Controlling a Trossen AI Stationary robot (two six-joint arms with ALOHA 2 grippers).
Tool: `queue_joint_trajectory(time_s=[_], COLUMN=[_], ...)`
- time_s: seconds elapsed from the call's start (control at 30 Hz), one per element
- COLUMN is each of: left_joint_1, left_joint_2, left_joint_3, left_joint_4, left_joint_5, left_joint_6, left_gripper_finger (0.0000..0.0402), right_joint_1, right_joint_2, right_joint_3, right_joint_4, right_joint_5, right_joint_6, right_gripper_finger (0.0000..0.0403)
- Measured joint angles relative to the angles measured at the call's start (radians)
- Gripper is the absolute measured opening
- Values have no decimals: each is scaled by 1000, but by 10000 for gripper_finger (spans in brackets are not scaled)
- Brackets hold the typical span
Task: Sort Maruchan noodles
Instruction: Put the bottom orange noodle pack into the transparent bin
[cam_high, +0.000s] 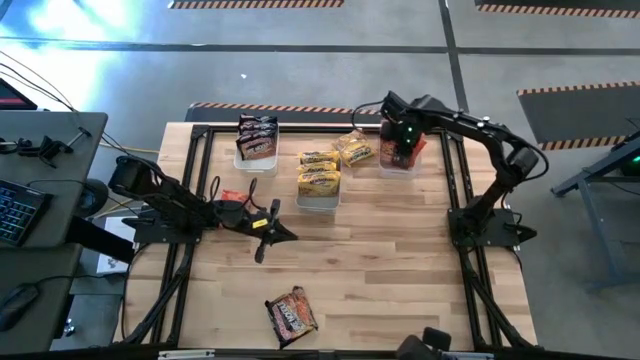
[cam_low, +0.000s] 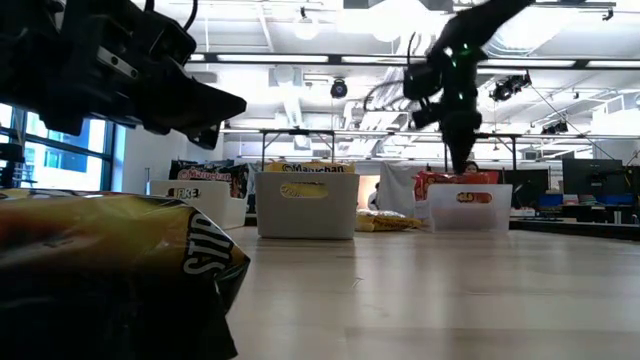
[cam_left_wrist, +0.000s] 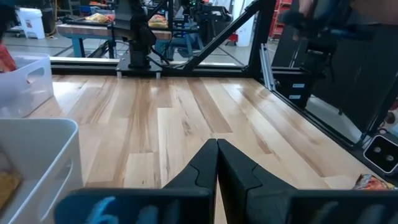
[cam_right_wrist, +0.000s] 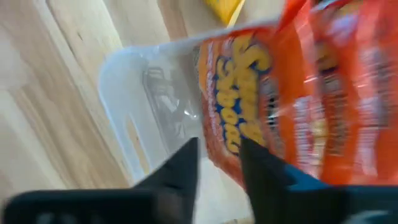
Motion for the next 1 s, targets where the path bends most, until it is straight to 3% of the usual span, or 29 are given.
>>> queue_joint_trajectory(time_s=[0.1, 0.17, 0.33, 0.53, 1.0], left_joint_1=[0, 0, 0, 0, 0], left_joint_2=[0, 0, 0, 0, 0], left_joint_3=[0, 0, 0, 0, 0], left_joint_4=[-10, -10, -10, -10, -10], left_joint_5=[-1, -1, -1, -1, -5], left_joint_6=[-2, -2, -1, -1, -2], left_gripper_finger=[0, 0, 0, 0, 0], right_joint_1=[-13, -20, -24, -24, -23], right_joint_2=[0, 0, 1, 1, 1], right_joint_3=[-83, -131, -236, -316, -346], right_joint_4=[65, 110, 203, 323, 438], right_joint_5=[-2, -12, -40, -15, 87], right_joint_6=[3, 13, 40, 67, 86], right_gripper_finger=[26, 9, 30, 7, 4])
